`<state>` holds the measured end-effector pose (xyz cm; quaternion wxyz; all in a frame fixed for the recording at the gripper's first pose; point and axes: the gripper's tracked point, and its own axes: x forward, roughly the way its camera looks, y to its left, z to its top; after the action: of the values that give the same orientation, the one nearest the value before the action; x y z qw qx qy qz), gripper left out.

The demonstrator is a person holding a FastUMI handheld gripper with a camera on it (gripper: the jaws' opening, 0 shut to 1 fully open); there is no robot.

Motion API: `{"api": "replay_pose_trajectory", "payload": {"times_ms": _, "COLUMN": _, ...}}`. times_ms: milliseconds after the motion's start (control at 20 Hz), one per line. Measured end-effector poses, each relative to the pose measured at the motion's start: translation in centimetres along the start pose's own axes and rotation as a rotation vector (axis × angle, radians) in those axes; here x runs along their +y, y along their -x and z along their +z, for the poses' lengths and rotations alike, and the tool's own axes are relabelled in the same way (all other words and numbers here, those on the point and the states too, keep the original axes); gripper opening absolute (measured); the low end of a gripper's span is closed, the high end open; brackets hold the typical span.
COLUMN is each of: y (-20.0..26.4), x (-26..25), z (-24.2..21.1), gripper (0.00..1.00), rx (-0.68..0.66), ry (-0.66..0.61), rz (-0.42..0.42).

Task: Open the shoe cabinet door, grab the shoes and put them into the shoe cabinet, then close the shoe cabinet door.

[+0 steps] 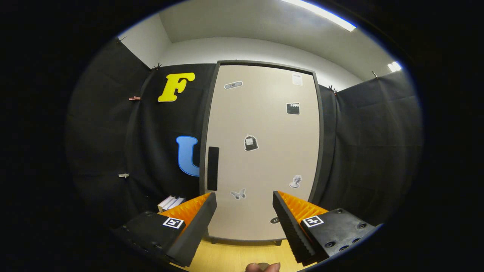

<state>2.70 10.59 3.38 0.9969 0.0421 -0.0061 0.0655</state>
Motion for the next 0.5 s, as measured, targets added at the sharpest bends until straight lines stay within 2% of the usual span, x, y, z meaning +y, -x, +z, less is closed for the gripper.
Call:
{"api": "replay_pose_trajectory", "payload": {"times_ms": 200, "y": -3.5, "x": 2.3, "z": 0.8, "gripper": 0.97, "rx": -0.013, "ry": -0.016, "rz": 0.012}}
{"api": "replay_pose_trajectory", "payload": {"times_ms": 500, "y": -9.6, "x": 5.6, "z": -1.1, "gripper": 0.97, "rx": 0.029, "ry": -0.015, "rz": 0.034}}
